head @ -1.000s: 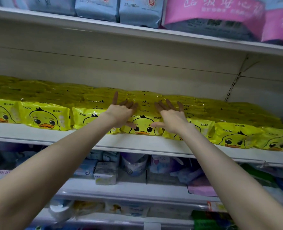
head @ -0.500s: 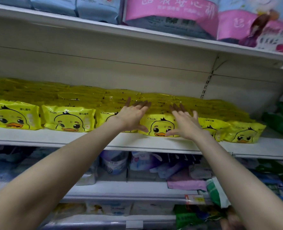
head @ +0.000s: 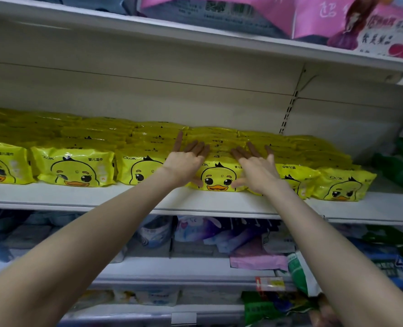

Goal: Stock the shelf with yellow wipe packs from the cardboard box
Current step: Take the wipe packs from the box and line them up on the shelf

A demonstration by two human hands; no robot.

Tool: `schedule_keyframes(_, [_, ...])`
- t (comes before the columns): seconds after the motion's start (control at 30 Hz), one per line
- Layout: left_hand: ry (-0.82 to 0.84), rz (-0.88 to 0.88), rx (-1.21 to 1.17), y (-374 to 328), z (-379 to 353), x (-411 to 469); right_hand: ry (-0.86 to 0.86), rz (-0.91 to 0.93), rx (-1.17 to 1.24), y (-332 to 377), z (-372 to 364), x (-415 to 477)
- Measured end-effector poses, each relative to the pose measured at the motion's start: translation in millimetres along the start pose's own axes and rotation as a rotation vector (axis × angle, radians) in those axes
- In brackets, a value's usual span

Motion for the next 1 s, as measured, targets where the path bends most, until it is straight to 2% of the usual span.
schedule_keyframes(0.27, [-0.013,0.01,0.029,-2.6,2.5,-0.5,-0.033,-0.005,-0.025,0.2,1.7,1.0])
schedule_keyframes(0.63, [-0.01,0.031,-0.047,-7.5,8.6,-5.2,-0.103,-0.042,0.048,-18.1,10.6,-25.2])
schedule_keyframes(0.87, [-0.145,-0.096,-0.149,-44.7,33.3,-10.8,-0.123,-0.202,0.126,-64.1,5.6,-75.6])
schedule_keyframes(1.0, [-0.166,-0.141,-0.22,-76.3,41.7,-6.2,-0.11,-0.233,0.125,-87.6,-3.9,-97.2])
Point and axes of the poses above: each hand's wrist, its own x-axis towards the middle knuckle, its own z-axis out of the back of the hand, y = z × x, the point moved 6 cm from there along x, towards the middle knuckle, and after that the axes turned 2 degrees about y, right-handed, at the moved point
